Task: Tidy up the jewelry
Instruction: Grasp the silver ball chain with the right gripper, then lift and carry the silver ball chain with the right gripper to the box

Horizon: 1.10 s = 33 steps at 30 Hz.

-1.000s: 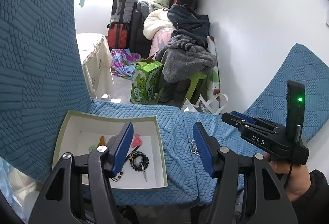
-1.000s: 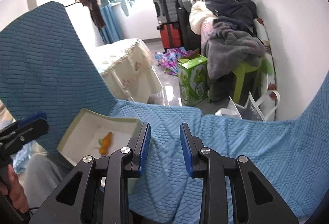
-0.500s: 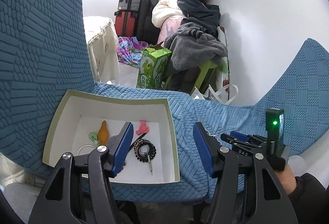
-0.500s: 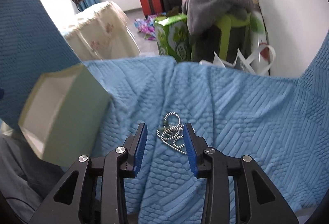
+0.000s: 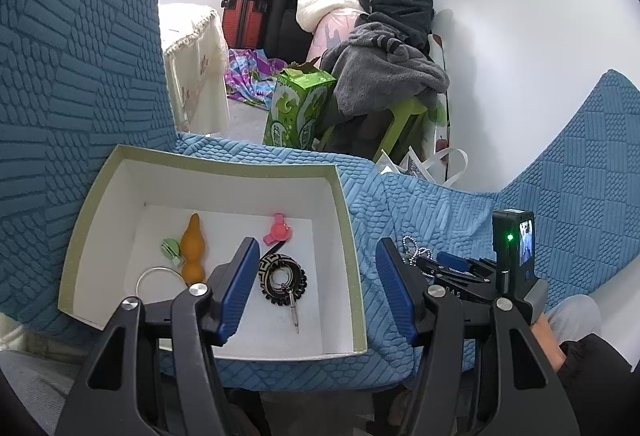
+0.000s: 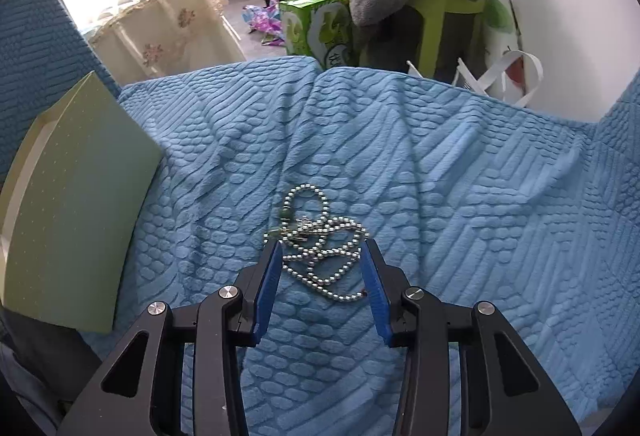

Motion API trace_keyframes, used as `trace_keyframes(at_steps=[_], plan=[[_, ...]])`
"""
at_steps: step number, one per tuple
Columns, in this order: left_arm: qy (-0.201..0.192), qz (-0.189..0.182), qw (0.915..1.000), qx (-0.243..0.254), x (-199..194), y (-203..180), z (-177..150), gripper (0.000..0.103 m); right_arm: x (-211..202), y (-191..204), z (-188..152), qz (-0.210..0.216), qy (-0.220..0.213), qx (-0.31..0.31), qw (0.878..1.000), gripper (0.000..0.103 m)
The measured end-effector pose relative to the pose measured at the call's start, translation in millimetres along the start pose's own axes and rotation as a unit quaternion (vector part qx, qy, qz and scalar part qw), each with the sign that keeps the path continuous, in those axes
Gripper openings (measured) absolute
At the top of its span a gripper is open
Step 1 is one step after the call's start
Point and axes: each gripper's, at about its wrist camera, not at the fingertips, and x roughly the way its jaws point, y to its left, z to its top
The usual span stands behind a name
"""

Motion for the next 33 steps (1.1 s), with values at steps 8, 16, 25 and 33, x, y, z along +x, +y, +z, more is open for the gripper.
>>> trace_keyframes(at_steps=[8, 16, 25, 33], plan=[[-0.004, -0.008, 0.9999, -0.014, -2, 5, 0, 0.061, 9, 13, 0, -0.007, 0.003, -0.026, 1.000, 0.038], [-0.006, -0.015, 0.9999, -0.007, -7, 2, -1, 0.061, 16, 22, -3, -0.051, -0.006, -0.051, 0.997, 0.018], [0.003, -0.015, 0.9999, -0.002, -6, 2, -3, 0.061, 4, 0, -12, -0.065, -0.028, -0.008, 0.997, 0.004], [-0.003, -0.001, 0.9999, 0.010, -13, -1, -3, 0.061, -27, -4, -11, -0.046, -0.041, 0.019, 0.998, 0.003]])
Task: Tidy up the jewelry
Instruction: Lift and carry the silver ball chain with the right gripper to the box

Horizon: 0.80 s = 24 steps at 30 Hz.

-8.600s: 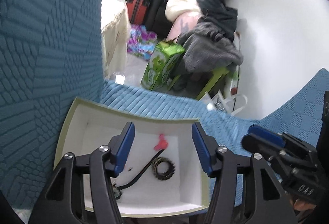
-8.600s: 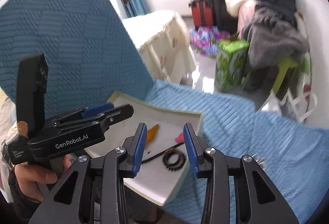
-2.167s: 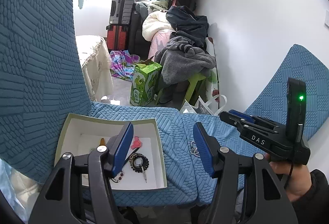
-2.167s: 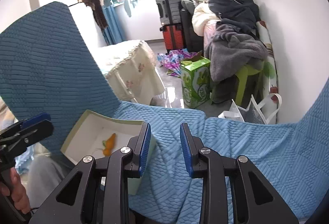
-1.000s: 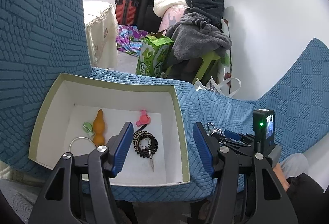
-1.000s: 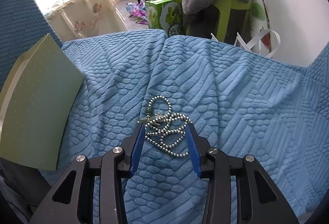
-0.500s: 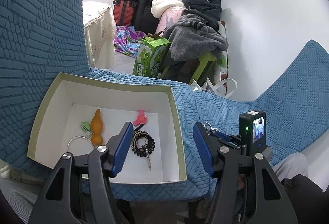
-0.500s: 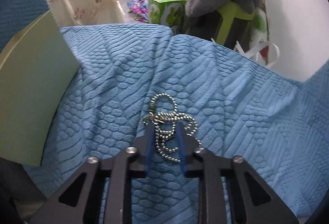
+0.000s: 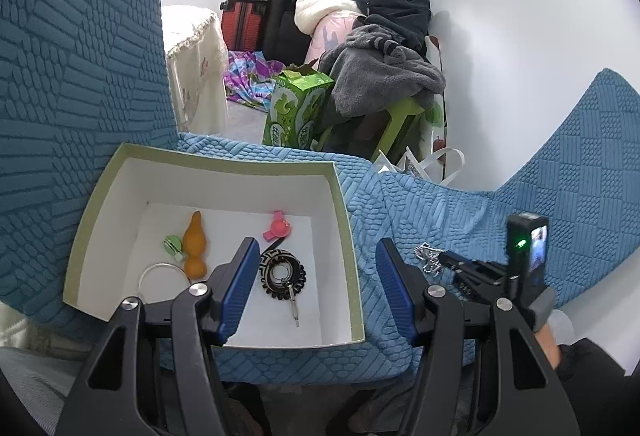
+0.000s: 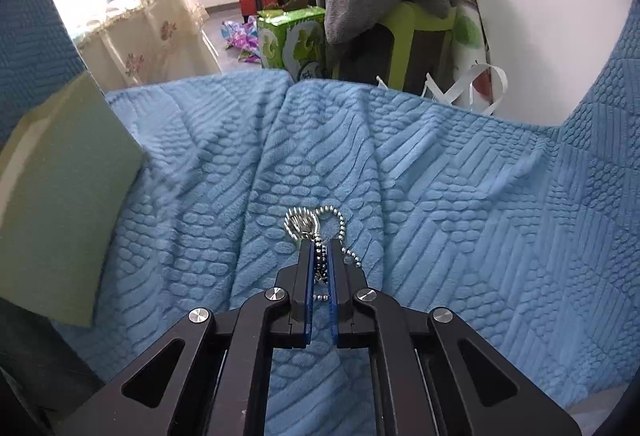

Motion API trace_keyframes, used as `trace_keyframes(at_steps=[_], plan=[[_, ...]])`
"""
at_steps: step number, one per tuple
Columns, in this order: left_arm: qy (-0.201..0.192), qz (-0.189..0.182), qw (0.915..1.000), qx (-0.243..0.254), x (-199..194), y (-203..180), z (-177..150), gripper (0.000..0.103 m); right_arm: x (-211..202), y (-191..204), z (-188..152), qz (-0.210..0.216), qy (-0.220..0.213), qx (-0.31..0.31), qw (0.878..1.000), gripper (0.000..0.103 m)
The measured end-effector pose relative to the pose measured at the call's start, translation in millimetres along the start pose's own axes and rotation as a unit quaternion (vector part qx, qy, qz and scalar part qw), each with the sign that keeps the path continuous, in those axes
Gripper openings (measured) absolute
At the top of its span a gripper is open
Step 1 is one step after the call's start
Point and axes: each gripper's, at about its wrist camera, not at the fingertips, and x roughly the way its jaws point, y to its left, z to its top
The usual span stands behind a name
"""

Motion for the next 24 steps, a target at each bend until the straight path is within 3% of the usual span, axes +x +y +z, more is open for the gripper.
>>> trace_keyframes(at_steps=[11, 24], plan=[[-0.008, 0.034, 0.9993, 0.014, -32, -11, 10, 0.061, -61, 20, 28, 0.027, -0.049, 0.015, 0.998, 0.003], [-0.025, 0.021, 0.9992, 0.022, -58, -14, 30, 0.061, -132, 57, 60, 0.065, -0.102, 0.006, 0.993, 0.003]])
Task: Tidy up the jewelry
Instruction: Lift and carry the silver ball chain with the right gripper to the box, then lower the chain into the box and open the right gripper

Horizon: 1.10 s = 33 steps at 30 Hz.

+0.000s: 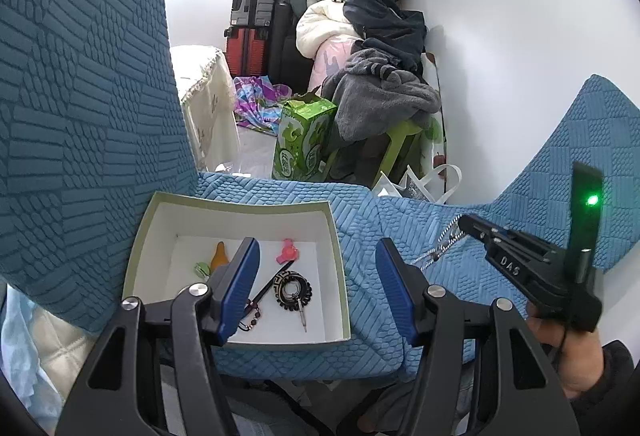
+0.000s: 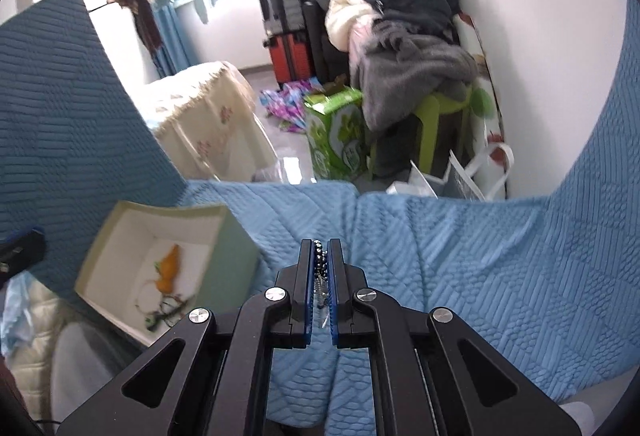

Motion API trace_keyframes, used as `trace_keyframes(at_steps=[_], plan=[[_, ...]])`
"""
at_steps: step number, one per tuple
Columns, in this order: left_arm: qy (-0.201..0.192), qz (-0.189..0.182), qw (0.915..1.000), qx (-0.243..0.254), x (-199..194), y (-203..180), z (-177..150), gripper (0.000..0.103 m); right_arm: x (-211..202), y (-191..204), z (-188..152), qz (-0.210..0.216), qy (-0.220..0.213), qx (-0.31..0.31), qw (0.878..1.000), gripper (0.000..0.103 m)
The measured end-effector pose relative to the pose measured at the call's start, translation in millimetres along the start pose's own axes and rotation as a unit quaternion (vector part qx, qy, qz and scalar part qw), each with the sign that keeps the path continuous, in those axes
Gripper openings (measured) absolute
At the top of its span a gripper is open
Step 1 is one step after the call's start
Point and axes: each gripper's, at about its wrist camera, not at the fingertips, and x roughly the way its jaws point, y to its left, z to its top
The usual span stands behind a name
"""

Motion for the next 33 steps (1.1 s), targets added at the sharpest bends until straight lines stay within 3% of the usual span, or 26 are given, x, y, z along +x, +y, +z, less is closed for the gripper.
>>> trace_keyframes(at_steps=[11, 20, 27, 33], plan=[[-0.021, 0.000, 0.9997, -0.013, -21, 19, 14, 0.061, -29, 49, 43, 0.038, -0.030, -0.034, 0.998, 0.003], [-0.040, 0.008, 0.9986, -0.035, -44, 43, 27, 0.061, -33, 91, 65, 0.054, -0.024, -0.061, 0.996, 0.003], [-0.033, 0.035, 0.9986, -0.021, -35, 68, 18, 0.061, -16, 122, 62, 0.065, -0.008, -0.077, 0.995, 0.004], [-0.022, 0.025, 0.9991, -0.026, -22, 85, 6, 0.061, 16, 139, 44, 0.067, 0.020, -0.077, 0.995, 0.004]])
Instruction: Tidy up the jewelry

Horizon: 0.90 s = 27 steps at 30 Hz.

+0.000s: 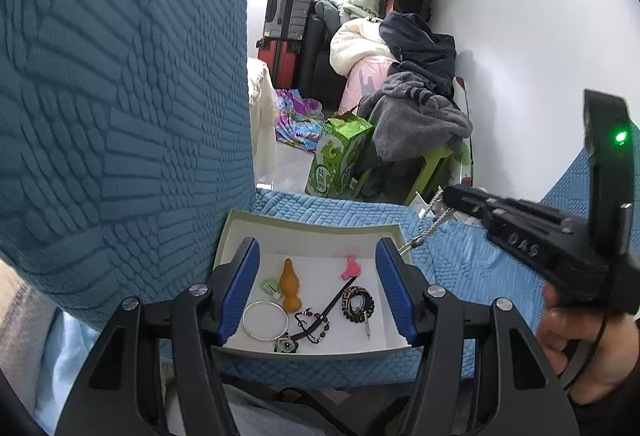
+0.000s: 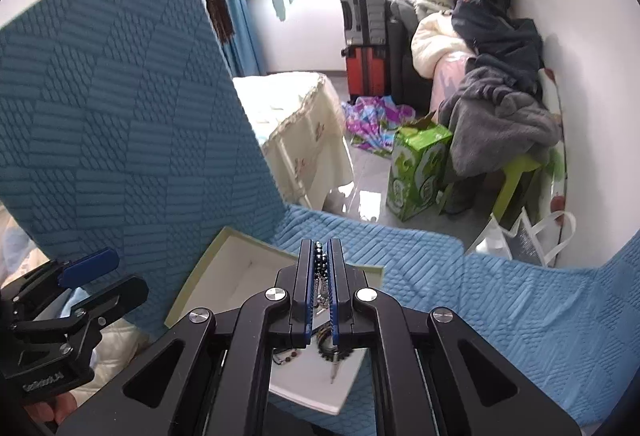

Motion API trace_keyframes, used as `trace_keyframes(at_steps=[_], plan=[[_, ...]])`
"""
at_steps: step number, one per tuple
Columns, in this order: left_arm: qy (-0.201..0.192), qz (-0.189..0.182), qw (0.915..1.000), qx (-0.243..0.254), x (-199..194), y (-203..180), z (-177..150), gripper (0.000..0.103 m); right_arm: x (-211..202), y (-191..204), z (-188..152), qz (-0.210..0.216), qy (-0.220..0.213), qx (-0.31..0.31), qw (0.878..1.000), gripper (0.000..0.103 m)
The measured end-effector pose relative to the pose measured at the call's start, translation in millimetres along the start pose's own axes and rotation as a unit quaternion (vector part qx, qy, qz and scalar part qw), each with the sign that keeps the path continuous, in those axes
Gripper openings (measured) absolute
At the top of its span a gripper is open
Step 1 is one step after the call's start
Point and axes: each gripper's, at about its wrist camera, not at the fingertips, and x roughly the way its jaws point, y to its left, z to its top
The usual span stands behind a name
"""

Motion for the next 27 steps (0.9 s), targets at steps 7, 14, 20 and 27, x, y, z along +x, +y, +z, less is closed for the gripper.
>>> trace_keyframes(at_steps=[7, 14, 20, 27], plan=[[0.016, 0.000, 0.9999, -0.006, 15, 13, -10, 0.061, 46, 4, -36, -0.001, 0.042, 0.016, 0.999, 0.004], [0.038, 0.012, 0.9987, -0.032, 27, 26, -22, 0.061, 86, -5, -79, -0.021, 0.089, 0.025, 0.996, 0.004], [0.048, 0.027, 0.9978, -0.038, 26, 29, -24, 0.061, 86, -16, -84, -0.006, 0.089, 0.051, 0.995, 0.006], [0.023, 0.030, 0.9988, -0.030, 5, 20, -12, 0.070, 42, -18, -54, -0.011, 0.040, 0.052, 0.998, 0.057]])
